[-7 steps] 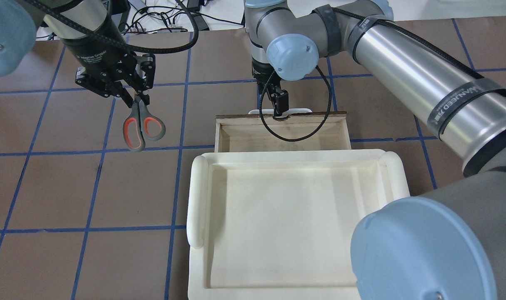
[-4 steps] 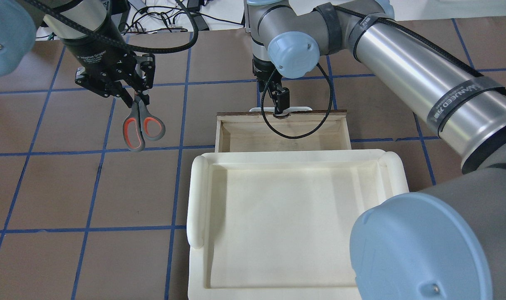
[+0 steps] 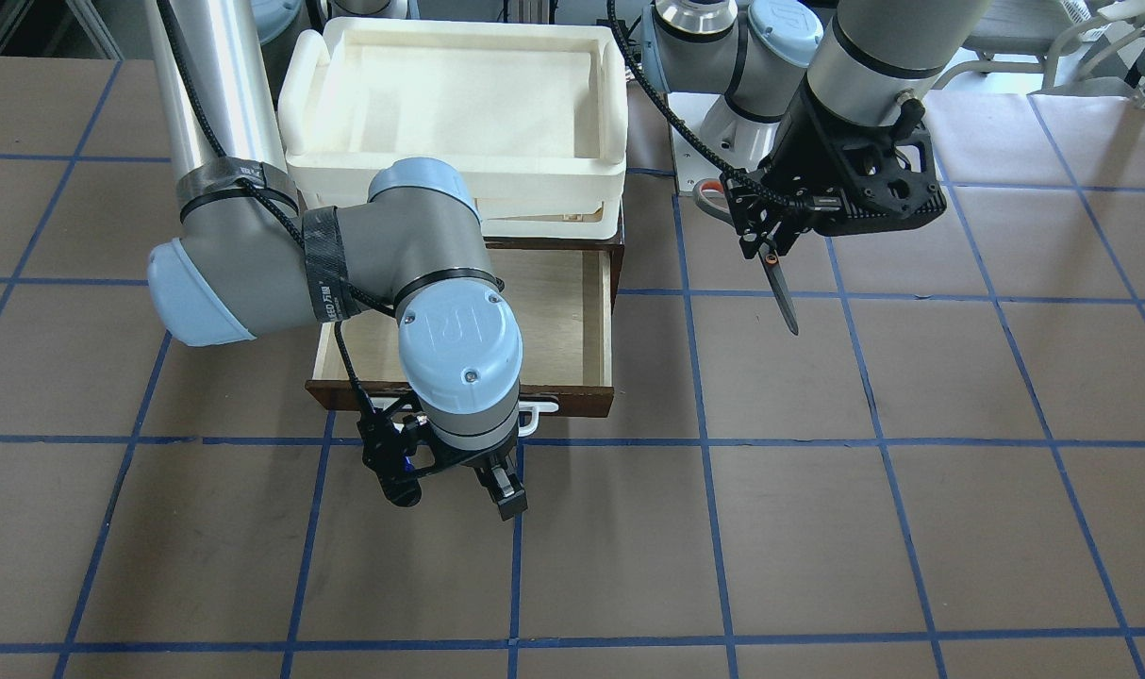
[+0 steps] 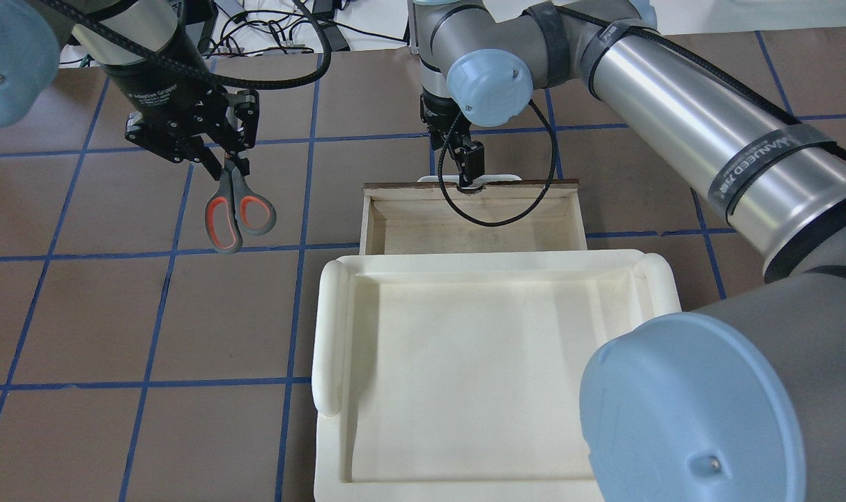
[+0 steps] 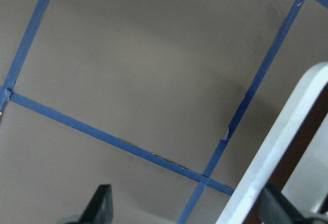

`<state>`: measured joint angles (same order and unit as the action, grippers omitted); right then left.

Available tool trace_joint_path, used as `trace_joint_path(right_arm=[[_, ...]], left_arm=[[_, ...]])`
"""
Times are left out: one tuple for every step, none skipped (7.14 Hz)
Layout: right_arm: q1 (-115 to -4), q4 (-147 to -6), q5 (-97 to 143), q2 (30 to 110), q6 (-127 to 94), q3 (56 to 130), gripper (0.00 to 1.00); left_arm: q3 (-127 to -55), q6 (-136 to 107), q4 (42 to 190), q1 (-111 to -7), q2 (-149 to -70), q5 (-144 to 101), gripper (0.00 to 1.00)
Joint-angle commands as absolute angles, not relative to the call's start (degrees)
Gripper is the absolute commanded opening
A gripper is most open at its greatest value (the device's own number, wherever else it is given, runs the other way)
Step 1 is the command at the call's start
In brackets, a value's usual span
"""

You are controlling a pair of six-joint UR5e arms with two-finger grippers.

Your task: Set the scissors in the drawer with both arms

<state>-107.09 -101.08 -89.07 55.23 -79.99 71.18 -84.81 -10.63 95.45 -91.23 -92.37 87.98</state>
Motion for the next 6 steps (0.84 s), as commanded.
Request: trace_joint_path(right_arm=[[-107.05,-101.95,-88.95,54.58,-79.80,71.02,1.00],[-107.05,-101.87,-89.21,55.02,-79.89,70.58,1.00],[-107.05,-101.00,-89.73,56.32,-79.98,70.58,1.00],[-107.05,-99.25,-89.74,58.43,-79.98,70.66,1.00],[-107.05,-97.31,-89.82,60.45,-79.89,70.58,1.00],[-106.53,-95.99,-90.00,62.90,-76.76,70.75,1.00]], left_arm=[[-84.81,-10.63,95.45,-91.23,-92.37,87.98,0.00],[-84.81,-10.63,95.45,-91.23,-92.29,88.07,0.00],[-84.81,-10.63,95.45,-91.23,-92.29,88.07,0.00],[-84.81,-10.63,95.45,-91.23,-92.29,88.07,0.00],[-84.81,-10.63,95.45,-91.23,-92.29,88.07,0.00],[-84.90,-10.63,95.45,-91.23,-92.29,88.07,0.00]])
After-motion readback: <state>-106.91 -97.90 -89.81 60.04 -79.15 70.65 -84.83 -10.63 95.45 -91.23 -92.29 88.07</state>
